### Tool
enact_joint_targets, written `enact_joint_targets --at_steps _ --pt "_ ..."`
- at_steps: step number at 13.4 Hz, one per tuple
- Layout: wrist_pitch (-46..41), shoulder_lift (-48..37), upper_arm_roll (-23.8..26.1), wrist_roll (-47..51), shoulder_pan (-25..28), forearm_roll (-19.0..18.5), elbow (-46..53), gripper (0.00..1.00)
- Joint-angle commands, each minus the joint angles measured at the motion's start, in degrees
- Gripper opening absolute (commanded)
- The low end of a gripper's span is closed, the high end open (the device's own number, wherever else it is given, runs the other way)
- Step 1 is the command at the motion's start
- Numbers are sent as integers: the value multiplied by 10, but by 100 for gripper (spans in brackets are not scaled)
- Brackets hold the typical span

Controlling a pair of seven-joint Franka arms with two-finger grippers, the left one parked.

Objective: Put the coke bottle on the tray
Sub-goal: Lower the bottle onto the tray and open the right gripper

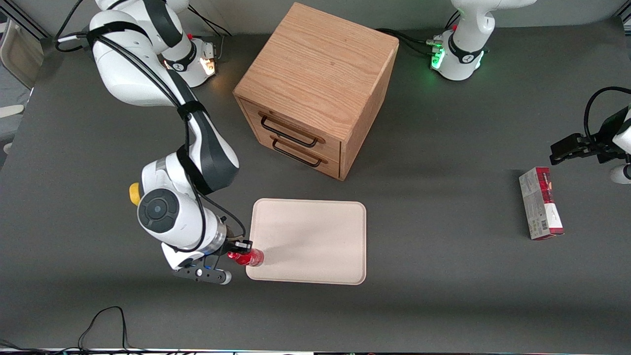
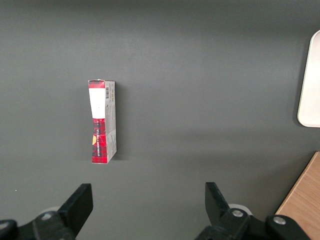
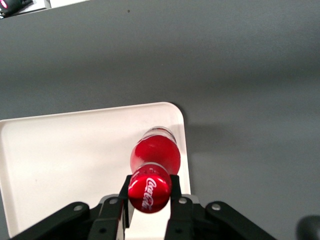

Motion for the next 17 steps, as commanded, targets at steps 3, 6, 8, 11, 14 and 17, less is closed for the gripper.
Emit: enact_joint_targets --at_steps 3,6,8,11,14,17 --pt "32 30 0 19 14 -22 29 0" --pt "28 33 0 18 19 -48 25 0" --pt "26 39 0 18 26 -57 25 0" --pt "29 42 0 20 27 -58 24 98" --pt "26 42 0 20 27 -58 24 100" --pt "19 37 -2 13 26 -58 24 100"
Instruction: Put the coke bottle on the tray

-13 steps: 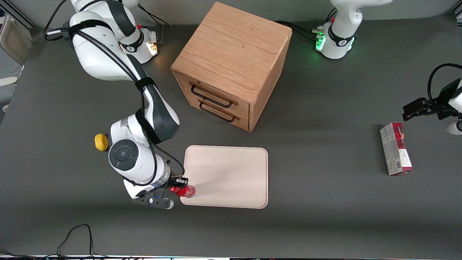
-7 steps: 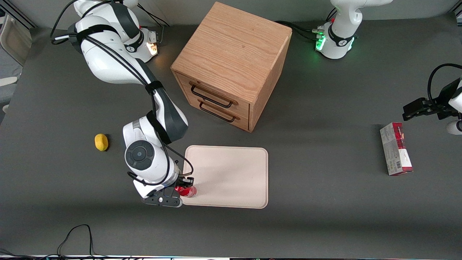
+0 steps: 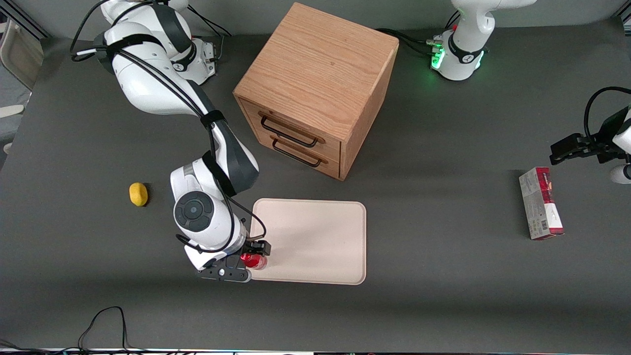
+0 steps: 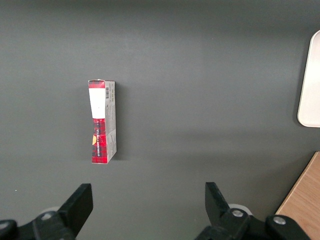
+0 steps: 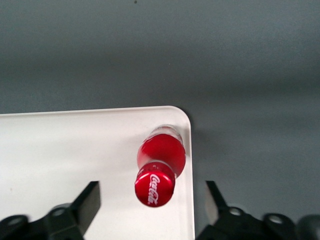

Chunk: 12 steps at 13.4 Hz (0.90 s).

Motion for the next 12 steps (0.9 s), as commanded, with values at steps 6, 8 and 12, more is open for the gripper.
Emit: enact_joint_targets --at_steps 6,8,12 --pt "-122 -148 -4 -129 -74 6 -97 100" --pt "-116 -250 -5 -186 -112 6 -226 100" --pt "-108 -426 -8 -263 -157 21 -412 100"
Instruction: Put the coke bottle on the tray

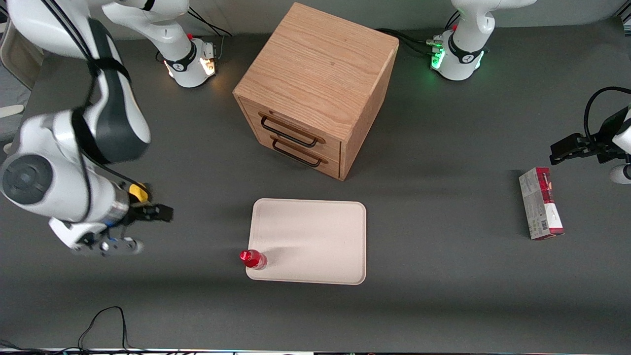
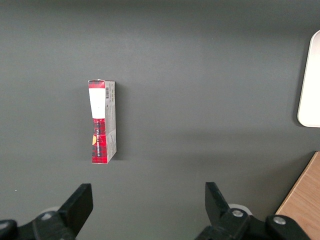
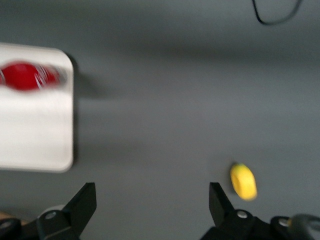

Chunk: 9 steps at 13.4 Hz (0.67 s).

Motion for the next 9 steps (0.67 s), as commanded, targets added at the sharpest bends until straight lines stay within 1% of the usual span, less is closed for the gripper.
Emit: enact_joint_targets --at_steps 1,3,4,5,6,8,9 --pt "23 -145 -9 -38 -9 25 -166 100" --pt "32 -211 -19 -47 -8 28 -228 100" --pt "34 -224 -25 -48 -7 28 -240 100" --pt "33 -228 -26 -47 -7 29 -242 100" --pt "31 -232 -27 -48 -7 39 -241 100" --pt "10 -246 -34 -103 -8 51 -239 100" --pt "-1 -253 -33 -111 -15 51 -239 100"
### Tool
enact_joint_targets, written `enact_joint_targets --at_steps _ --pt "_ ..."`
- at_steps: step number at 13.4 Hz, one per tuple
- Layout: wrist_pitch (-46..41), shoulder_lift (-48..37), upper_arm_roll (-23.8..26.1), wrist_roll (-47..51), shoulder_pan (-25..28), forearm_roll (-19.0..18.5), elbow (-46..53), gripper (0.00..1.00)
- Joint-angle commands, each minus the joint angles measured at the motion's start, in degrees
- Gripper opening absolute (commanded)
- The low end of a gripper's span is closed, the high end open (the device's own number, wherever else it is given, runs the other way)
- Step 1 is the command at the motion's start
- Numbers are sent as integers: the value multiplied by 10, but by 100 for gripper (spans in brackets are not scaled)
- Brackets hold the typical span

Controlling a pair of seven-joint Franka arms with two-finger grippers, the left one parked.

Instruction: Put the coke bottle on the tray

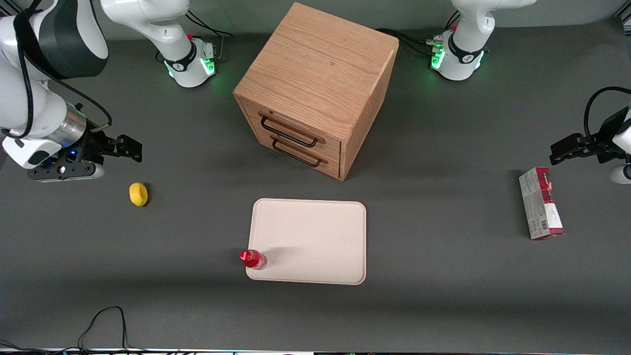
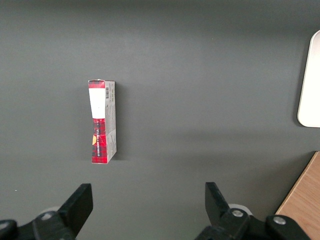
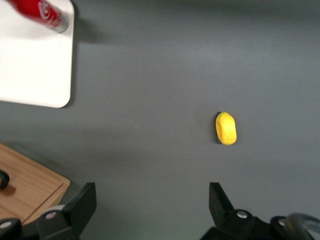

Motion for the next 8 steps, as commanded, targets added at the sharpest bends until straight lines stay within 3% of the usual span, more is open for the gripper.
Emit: enact_joint_targets --at_steps 1,2,8 --pt "-24 -23 -1 -40 -29 16 -7 100" --pt "-43 -20 17 -41 -42 16 7 100" --pt "-56 -12 16 -36 -39 15 34 100"
